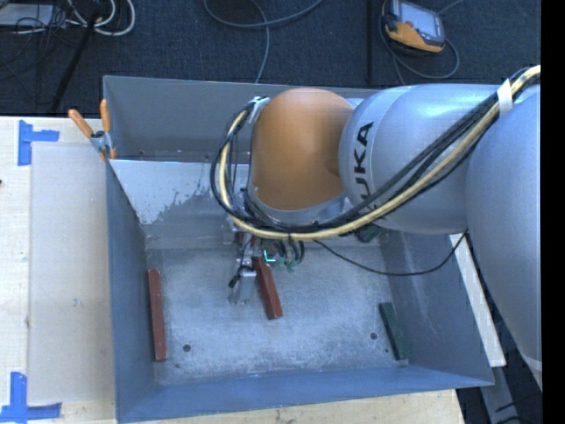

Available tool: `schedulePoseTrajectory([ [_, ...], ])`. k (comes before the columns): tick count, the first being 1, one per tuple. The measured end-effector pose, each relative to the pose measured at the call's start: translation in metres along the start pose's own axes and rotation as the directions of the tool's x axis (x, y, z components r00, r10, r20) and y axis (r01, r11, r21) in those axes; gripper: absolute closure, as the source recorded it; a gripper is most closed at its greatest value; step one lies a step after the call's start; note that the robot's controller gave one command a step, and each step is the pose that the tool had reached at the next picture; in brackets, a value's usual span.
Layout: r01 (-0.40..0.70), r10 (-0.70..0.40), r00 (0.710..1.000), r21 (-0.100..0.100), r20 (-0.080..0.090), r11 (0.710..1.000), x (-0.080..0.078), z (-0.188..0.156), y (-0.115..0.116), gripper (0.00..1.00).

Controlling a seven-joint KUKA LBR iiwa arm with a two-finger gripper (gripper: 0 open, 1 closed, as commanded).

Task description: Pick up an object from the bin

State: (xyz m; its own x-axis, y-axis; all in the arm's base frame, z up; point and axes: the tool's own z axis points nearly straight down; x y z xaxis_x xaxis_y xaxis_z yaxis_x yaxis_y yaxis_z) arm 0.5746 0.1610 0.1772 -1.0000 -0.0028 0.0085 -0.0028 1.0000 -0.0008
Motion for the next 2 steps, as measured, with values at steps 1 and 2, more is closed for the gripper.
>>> schedulePoseTrajectory([
  [1, 0.293, -0.293, 0.956, 0.002, 0.005, 0.956, -0.014, 0.027, -0.021, 0.0],
  [2, 0.52, -0.52, 0.854, 0.003, 0.003, 0.854, 0.006, 0.073, -0.083, 0.0],
])
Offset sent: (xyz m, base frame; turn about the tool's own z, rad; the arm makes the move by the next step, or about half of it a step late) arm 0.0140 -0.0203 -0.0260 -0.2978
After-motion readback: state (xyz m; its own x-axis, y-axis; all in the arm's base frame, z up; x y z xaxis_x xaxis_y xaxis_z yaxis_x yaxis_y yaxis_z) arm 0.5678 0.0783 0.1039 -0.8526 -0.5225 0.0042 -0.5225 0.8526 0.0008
